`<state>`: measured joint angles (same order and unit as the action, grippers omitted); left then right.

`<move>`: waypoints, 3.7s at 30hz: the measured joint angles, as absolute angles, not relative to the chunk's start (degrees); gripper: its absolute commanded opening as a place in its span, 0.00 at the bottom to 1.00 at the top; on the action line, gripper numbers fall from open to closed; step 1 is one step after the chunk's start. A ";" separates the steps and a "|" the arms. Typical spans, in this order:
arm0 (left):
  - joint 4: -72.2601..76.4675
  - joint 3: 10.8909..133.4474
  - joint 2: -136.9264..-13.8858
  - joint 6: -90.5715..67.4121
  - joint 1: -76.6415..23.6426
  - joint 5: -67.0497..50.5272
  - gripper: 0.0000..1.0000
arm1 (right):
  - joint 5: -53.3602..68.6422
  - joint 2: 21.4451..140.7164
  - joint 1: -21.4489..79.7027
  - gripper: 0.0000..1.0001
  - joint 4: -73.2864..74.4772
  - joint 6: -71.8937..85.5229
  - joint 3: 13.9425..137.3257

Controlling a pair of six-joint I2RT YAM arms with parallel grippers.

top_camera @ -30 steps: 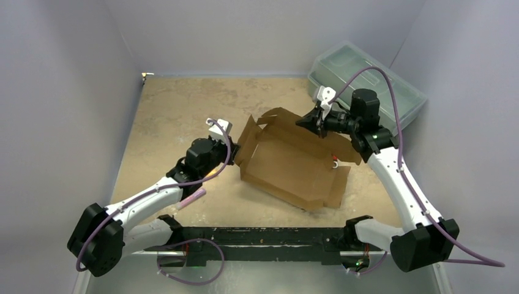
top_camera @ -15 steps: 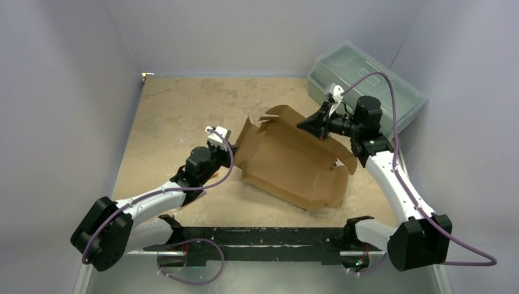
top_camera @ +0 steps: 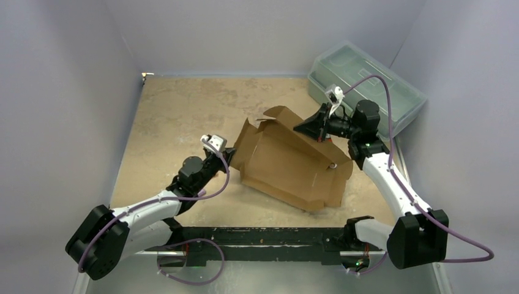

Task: Fold the paper box
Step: Fold the paper box at the center of the board.

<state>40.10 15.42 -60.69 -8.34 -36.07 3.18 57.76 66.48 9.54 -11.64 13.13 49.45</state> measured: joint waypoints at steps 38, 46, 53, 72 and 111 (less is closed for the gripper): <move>22.72 33.17 -67.90 8.60 -40.95 2.35 0.00 | 48.34 77.43 13.98 0.00 23.22 -19.00 78.70; 20.05 33.19 -69.41 8.12 -40.95 4.56 0.00 | 45.93 83.92 19.66 0.00 33.21 -26.87 86.67; 19.42 32.64 -71.48 6.61 -40.97 5.89 0.00 | 45.45 85.01 23.44 0.00 35.24 -28.62 86.19; 26.83 21.52 -64.93 5.10 -40.97 2.39 0.00 | 42.83 83.61 24.01 0.00 39.27 -33.65 85.97; 25.78 17.58 -59.09 -9.17 -41.06 0.30 0.32 | 48.21 79.33 24.12 0.00 38.74 -31.88 79.40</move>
<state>25.78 17.58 -59.09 -9.17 -41.06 0.30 48.21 79.33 24.12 38.74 -31.88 79.40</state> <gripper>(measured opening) 0.250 0.006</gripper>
